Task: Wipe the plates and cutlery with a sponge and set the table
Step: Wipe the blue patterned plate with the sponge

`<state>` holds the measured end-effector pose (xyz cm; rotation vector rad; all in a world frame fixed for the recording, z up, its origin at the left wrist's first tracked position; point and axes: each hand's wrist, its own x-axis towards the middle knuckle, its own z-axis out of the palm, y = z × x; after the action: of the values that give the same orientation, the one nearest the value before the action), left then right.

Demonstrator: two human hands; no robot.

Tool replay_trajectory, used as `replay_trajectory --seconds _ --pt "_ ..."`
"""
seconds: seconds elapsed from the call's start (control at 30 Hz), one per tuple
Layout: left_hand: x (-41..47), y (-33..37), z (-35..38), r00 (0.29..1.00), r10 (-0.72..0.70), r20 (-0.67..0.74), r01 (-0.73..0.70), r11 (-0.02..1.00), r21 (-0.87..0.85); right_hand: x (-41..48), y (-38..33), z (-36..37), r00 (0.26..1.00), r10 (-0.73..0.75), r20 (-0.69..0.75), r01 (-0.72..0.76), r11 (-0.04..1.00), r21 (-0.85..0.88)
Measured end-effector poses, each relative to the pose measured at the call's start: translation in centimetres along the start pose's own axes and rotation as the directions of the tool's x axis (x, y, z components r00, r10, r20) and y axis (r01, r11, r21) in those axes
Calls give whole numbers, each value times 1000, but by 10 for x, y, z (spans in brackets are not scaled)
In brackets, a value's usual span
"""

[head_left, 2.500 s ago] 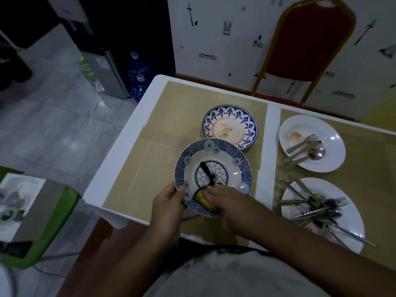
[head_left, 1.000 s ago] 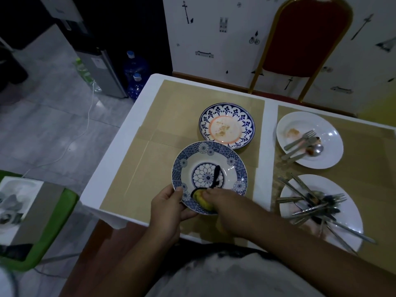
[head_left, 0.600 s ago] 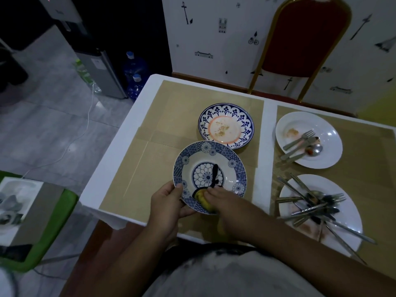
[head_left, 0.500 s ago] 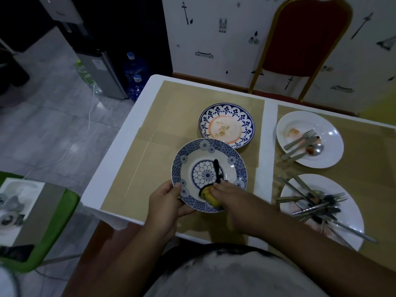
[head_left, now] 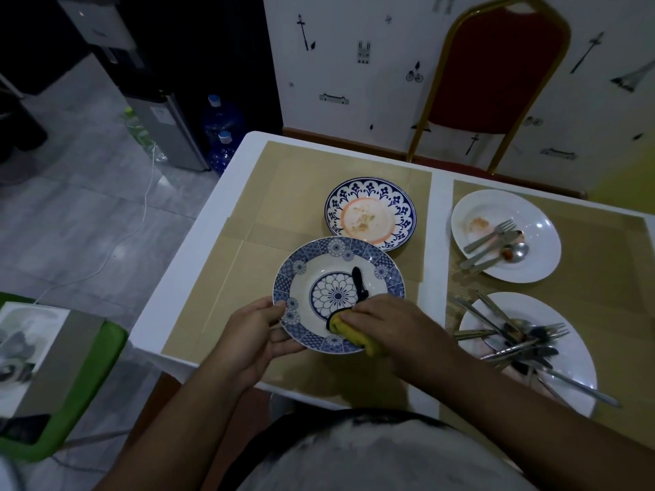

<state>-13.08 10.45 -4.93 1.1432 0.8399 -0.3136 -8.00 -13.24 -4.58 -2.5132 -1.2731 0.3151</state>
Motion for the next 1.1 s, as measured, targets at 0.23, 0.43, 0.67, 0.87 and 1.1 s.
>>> replay_trajectory --seconds 0.23,0.43,0.67,0.87,1.1 --pt "5 16 -18 974 198 112 -226 893 390 1 -3 -1 991 -52 -125 61 996 64" --pt "5 9 -54 528 547 650 -776 -1 631 1 0 -6 985 -91 -148 106 990 93" --pt "19 3 -44 269 591 760 -819 -276 504 1 7 -20 984 -80 -159 99 988 120" --pt "6 2 -32 492 741 457 -785 150 601 2 10 -57 888 149 -436 -37 966 255" --pt "-1 -19 -3 956 295 7 -293 954 -66 10 10 -43 767 516 -382 -297 813 501"
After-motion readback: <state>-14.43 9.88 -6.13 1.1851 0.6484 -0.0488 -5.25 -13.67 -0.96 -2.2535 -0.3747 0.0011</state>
